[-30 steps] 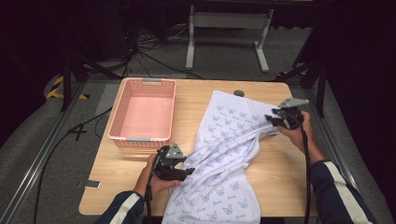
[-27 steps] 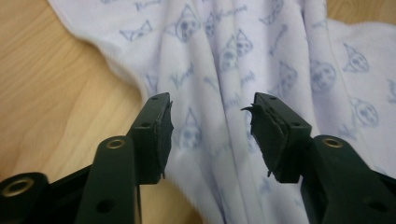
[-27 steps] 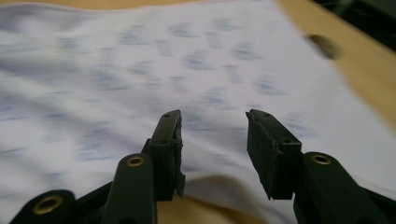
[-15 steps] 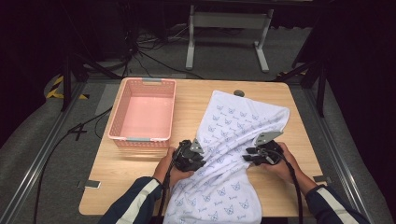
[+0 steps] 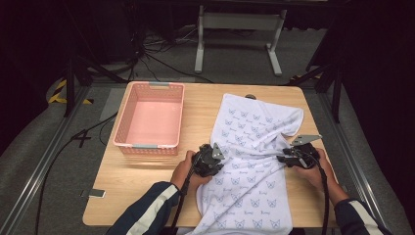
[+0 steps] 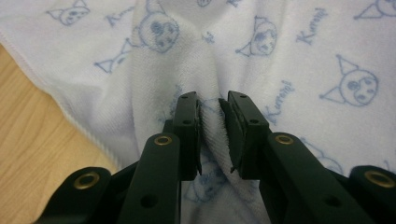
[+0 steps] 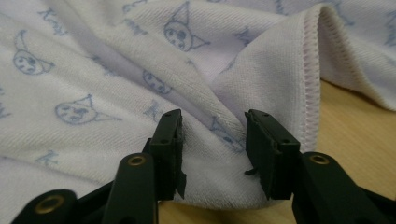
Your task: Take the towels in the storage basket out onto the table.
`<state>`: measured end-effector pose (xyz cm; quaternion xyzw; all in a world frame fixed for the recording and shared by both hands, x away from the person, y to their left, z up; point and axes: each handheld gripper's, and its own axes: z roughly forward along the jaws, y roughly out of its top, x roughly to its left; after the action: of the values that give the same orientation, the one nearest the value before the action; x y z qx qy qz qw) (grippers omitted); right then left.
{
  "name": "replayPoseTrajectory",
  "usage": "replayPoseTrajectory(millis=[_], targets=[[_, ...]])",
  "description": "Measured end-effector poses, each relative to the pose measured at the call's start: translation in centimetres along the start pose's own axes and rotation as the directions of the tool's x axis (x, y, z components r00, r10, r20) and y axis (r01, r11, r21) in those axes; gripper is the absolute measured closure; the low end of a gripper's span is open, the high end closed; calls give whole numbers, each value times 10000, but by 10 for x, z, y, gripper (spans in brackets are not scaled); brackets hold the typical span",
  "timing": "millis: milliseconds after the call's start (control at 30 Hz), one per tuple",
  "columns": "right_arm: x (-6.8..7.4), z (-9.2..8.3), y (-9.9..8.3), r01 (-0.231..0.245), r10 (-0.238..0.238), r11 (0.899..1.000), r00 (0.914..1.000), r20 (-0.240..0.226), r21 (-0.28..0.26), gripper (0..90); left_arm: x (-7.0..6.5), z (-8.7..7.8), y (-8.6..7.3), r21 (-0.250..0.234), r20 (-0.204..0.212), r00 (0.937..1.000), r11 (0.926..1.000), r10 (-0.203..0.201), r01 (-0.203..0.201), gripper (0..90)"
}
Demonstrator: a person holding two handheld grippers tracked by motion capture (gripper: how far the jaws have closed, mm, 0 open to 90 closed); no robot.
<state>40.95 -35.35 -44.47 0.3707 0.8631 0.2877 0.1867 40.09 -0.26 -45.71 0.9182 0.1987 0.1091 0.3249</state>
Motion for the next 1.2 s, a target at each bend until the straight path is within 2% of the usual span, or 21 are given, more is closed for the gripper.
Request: replayPoseTrajectory(millis=[100,133,167,200,233,300,367,400,467,533,567,733,867,933,1000,1033,1067,1100,1133,1167,1200], targets=[[5,-7,-1,74,-73,9999,10000,21,-119,511,1,-4,1,123,-55,10000,9999,13,-12,703],[10,-13,-2,356,-359,9989,9993,-75,-293,501,2,-5,0,31,-73,9999,9999,100,-100,688],[18,-23,-5,408,-419,9978,9989,-193,-518,516,3,-8,-2,41,103,9999,10000,-65,65,690],[18,-23,-5,408,-419,9978,9989,-193,-518,516,3,-8,-2,41,103,9999,10000,-65,65,689],[24,-29,-7,547,-583,9961,9970,-515,-693,531,4,-8,-4,40,59,10000,10000,-6,6,689],[38,-36,-14,801,-882,9934,9910,-1004,-819,629,6,-9,-8,151,151,9999,9999,-64,62,699],[57,-38,-22,1601,-1674,9856,9701,-1757,-548,716,6,-9,-10,154,190,9998,9999,-30,27,724],[62,-37,-24,1757,-1811,9834,9650,-1894,-454,732,5,-9,-11,150,233,9996,9998,-137,133,728],[70,-33,-31,1918,-1863,9814,9563,-2255,22,762,4,-11,-11,307,296,9995,9995,85,-94,776],[70,-34,-35,1711,-1689,9852,9573,-2344,-113,764,3,-15,-13,445,407,9992,9990,25,-43,778],[70,-36,-37,1712,-1677,9852,9542,-2478,-76,763,2,-18,-17,430,585,9981,9990,-168,142,776],[81,-55,-51,2094,-1822,9770,9182,-3518,406,747,-10,-33,-37,405,645,9975,9988,-301,276,762],[95,-71,-64,2400,-1773,9668,8772,-4461,877,730,-22,-47,-52,430,868,9945,9975,-591,555,756],[102,-78,-69,2664,-1842,9572,8621,-4721,1129,722,-28,-53,-57,608,1152,9913,9966,-632,565,739],[107,-82,-71,2865,-1960,9505,8535,-4827,1206,671,-35,-56,-59,580,1427,9884,9973,-528,449,706],[108,-84,-71,2908,-2067,9500,8585,-4693,1135,651,-36,-57,-58,631,1426,9889,9975,-412,324,687],[106,-87,-68,2825,-2118,9543,8698,-4457,978,653,-37,-58,-56,423,1394,9893,9984,-436,380,668],[96,-89,-58,2280,-2011,9732,9091,-3648,315,582,-33,-57,-51,33,1035,9930,9984,-568,568,603],[96,-89,-58,2280,-2011,9732,9091,-3648,315,582,-33,-57,-51,33,1035,9930,9984,-568,568,567],[89,-90,-51,1685,-1628,9857,9408,-2973,-65,566,-29,-56,-48,-98,815,9952,9984,-547,557,567],[80,-88,-43,1169,-1221,9925,9615,-2462,-357,580,-26,-54,-46,-116,775,9953,9982,-581,592,545]])
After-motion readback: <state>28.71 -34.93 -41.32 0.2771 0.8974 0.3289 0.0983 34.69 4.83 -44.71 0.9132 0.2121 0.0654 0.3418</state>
